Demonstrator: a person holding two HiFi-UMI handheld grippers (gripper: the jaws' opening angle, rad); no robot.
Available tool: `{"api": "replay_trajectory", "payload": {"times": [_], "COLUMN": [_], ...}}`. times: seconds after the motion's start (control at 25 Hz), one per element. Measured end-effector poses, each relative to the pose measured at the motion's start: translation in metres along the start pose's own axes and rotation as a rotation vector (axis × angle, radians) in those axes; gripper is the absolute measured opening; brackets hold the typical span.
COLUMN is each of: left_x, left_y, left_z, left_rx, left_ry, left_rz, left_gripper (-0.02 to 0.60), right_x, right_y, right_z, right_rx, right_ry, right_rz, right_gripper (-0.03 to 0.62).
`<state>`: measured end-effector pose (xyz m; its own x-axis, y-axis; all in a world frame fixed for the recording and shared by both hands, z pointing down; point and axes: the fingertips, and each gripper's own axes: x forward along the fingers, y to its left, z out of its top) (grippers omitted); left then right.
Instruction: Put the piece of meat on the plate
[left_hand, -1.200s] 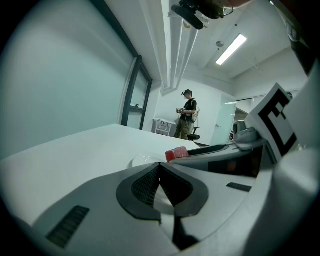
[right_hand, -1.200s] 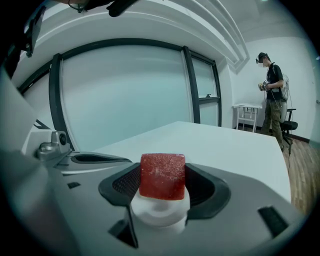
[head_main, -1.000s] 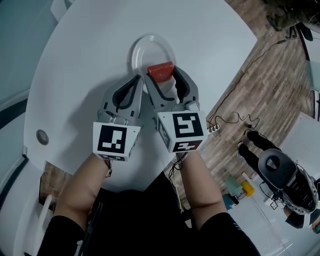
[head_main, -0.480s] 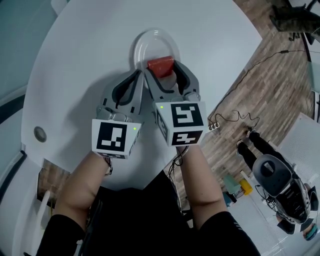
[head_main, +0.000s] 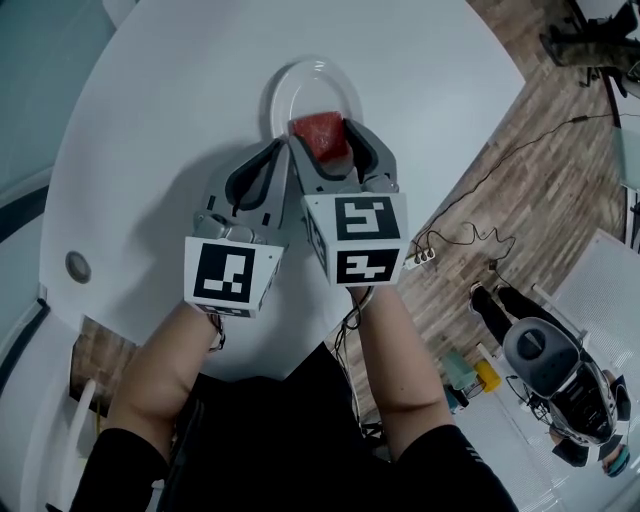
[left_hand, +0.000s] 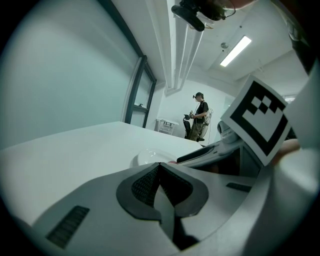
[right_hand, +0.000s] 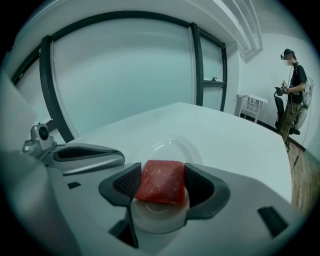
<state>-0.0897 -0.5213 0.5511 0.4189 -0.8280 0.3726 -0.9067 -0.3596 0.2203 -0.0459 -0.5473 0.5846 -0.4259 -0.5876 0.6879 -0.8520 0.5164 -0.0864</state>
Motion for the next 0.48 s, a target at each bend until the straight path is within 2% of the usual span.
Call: {"api": "replay_trajectory", "payload": {"times": [0.16, 0.48], "left_x": [0.025, -0.001], "left_y": [-0.003, 0.006], "left_z": [0.002, 0.0], "left_rx": [-0.005, -0.008], "left_ry": [0.006, -0.001], "left_rz": [0.001, 0.004], "left_gripper": [0.003, 0.003], "right_x": [0.009, -0.003], "right_y": [-0.021, 0.002], "right_z": [0.004, 0.009], "right_rx": [0.016, 0.013], "right_ry": [0.002, -0.062], "right_rz": [0.005, 0.003], "right_gripper": [0.275, 0.275]}}
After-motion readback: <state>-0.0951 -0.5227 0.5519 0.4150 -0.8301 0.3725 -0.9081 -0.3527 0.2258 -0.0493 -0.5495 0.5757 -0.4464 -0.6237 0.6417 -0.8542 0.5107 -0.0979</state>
